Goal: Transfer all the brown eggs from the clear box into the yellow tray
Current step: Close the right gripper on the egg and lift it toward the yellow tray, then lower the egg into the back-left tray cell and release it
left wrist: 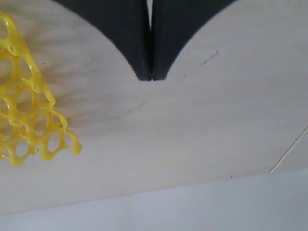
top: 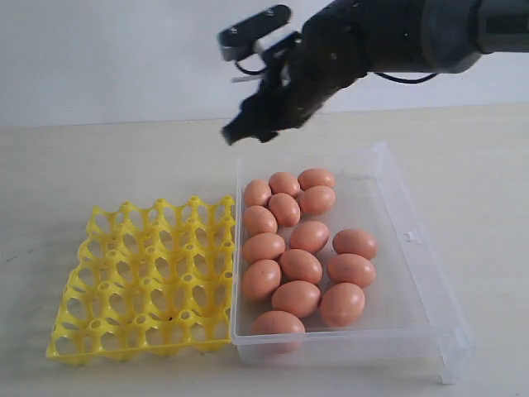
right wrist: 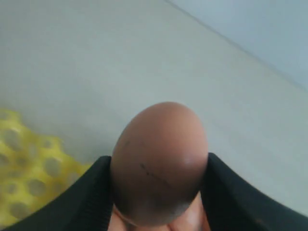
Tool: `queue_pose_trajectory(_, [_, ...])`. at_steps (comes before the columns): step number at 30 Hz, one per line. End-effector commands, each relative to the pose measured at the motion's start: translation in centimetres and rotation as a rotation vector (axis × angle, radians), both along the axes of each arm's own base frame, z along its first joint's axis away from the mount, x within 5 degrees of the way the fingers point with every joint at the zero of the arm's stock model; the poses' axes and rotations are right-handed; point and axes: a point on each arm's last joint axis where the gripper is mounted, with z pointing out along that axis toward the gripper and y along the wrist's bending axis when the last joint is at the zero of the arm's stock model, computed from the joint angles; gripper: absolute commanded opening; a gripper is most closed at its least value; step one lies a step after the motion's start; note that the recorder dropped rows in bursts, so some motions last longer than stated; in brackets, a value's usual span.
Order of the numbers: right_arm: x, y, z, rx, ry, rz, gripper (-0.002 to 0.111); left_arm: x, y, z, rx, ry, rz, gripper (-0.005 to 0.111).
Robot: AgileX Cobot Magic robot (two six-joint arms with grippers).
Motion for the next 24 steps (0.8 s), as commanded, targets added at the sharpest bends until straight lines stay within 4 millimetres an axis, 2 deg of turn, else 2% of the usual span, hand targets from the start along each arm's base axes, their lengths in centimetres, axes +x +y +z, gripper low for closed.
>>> queue_pose_trajectory(1, [-2.0, 5.4, 0.3, 0.131, -0.137, 0.224, 0.0, 0.0, 0.0, 0.2, -0.006, -0.019, -0.006, 0.0])
queue_pose_trajectory(4, [-3.3, 8.4, -0.8, 0.16, -0.208, 0.329, 0.0, 0.0, 0.0, 0.2, -0.006, -0.019, -0.006, 0.0])
queue_pose_trajectory(7, [-3.8, 10.3, -2.7, 0.159, -0.23, 0.376, 0.0, 0.0, 0.0, 0.2, -0.006, -0.019, -0.006, 0.0])
queue_pose_trajectory(14, [-3.3, 13.9, -6.4, 0.15, -0.211, 0.419, 0.0, 0.0, 0.0, 0.2, -0.006, -0.019, -0.006, 0.0])
queue_pose_trajectory(17, [-2.7, 15.7, -7.7, 0.2, -0.191, 0.396, 0.0, 0.0, 0.0, 0.2, -0.006, -0.019, -0.006, 0.0])
queue_pose_trajectory(20, [-2.7, 16.9, -8.6, 0.223, -0.178, 0.393, 0.0, 0.0, 0.0, 0.2, -0.006, -0.019, -0.006, 0.0])
queue_pose_trajectory(24, [-2.4, 17.1, -10.3, 0.219, -0.15, 0.383, 0.0, 0.0, 0.0, 0.2, -0.006, -0.019, -0.006, 0.0])
